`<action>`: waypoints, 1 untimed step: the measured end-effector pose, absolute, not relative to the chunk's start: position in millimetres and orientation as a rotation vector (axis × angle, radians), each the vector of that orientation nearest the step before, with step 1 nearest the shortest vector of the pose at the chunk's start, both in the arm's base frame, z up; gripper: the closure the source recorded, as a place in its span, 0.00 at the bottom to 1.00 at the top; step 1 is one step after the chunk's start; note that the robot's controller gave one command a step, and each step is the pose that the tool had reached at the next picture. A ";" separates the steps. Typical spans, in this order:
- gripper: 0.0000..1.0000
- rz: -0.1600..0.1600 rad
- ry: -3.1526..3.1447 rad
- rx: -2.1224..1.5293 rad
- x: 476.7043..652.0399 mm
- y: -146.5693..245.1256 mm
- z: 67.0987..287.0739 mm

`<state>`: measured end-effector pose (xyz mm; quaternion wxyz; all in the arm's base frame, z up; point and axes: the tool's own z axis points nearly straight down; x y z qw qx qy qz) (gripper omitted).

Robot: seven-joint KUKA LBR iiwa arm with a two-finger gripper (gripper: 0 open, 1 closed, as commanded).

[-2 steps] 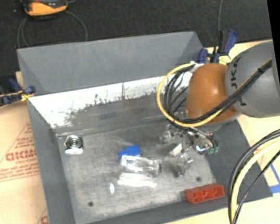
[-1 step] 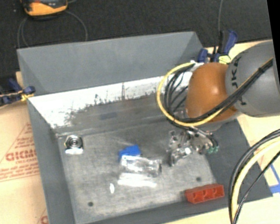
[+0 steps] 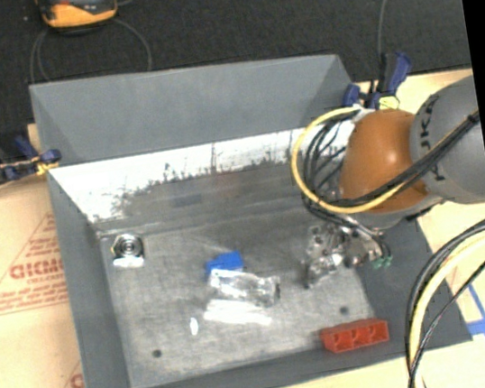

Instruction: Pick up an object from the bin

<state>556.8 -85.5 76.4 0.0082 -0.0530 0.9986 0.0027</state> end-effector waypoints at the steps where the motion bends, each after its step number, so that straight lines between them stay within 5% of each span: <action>1: 1.00 -0.006 3.122 -0.217 566.1 -86.7 158.6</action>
Offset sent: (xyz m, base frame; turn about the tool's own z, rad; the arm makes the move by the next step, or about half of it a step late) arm 0.0061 -0.0001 0.0763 -0.0347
